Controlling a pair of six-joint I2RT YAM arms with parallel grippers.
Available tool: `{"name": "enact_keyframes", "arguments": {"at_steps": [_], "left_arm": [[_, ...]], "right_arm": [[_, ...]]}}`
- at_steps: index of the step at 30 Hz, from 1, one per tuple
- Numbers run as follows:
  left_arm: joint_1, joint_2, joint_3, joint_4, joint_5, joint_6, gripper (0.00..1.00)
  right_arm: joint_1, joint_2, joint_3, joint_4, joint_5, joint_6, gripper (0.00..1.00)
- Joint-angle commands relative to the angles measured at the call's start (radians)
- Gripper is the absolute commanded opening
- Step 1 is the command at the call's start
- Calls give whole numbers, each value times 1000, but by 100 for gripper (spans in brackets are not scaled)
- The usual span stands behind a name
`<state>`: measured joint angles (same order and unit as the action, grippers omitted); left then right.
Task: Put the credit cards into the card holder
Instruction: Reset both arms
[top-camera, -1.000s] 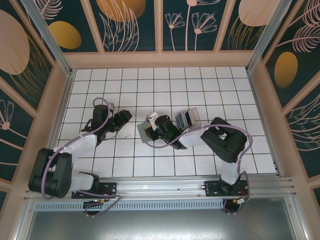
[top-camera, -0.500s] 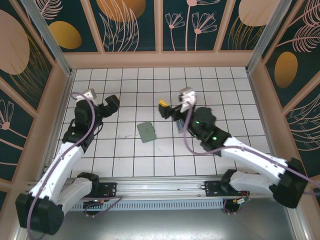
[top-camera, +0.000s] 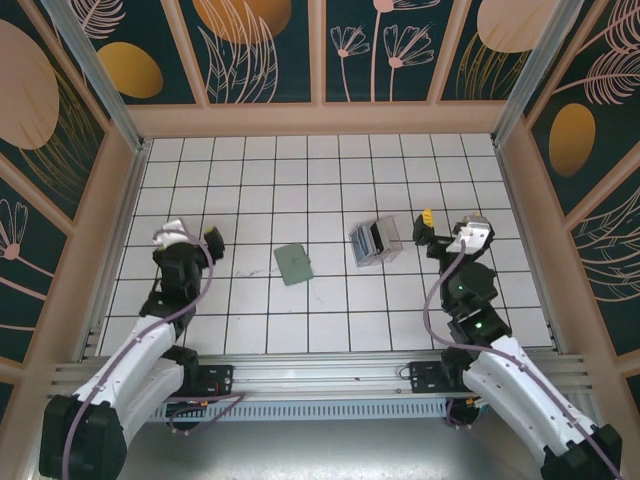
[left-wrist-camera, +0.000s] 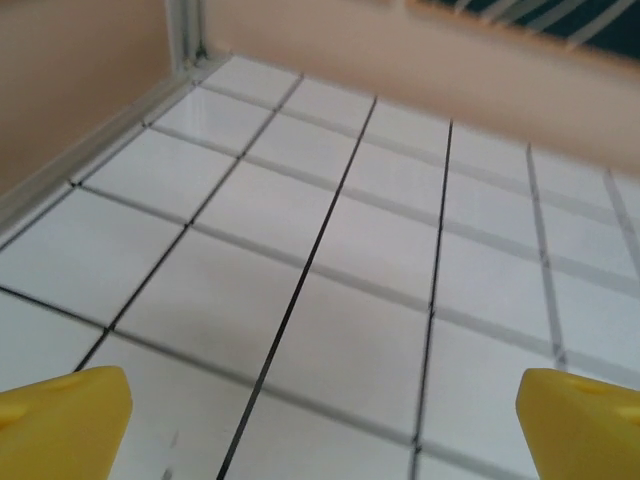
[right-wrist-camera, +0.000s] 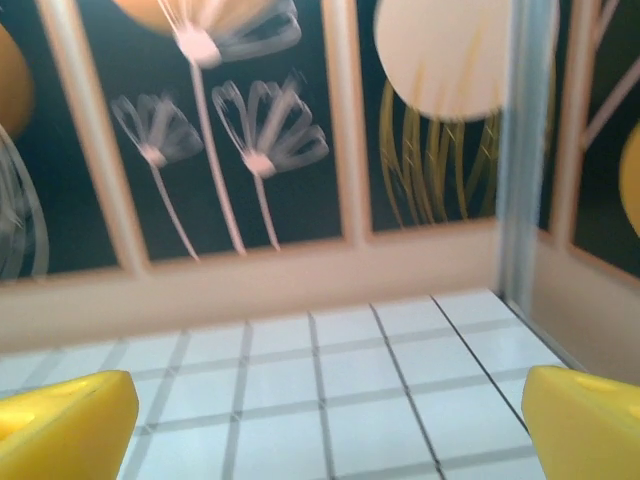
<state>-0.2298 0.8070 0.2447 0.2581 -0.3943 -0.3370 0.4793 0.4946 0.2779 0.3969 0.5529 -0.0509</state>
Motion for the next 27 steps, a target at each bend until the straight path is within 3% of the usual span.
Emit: {"name": "enact_keyframes", "arguments": {"at_steps": [1,4,7,9,13,17,21,25,27], "left_arm": [[2,0,-121,450,-46,208,99],[3,85,-158,632,-15,317,99],[3,242,-89,630,11,387,99],[7,336,-95,730,-2,375,99],[45,448,-104,884,107,375,99],[97,559,-80,1003,138,355,99],[183,735,-106,1248,179,274,99],[187,716,-36,1078,186,274,99],[206,719,-13,1032,182,245,99]], "right_arm": [[-70,-6,-88,49,16,32,99],[-123,7,-164,112,29,40,99],[-181,45,-263,275,21,7,99],[-244,91,-310,360,-50,39,99],[-364,213,-387,564,-271,25,99],[-460,352,-385,710,-378,14,99],[-544,542,-336,838,-488,51,99],[-550,731,-254,929,-487,18,99],[-595,755,-173,785,-529,55,99]]}}
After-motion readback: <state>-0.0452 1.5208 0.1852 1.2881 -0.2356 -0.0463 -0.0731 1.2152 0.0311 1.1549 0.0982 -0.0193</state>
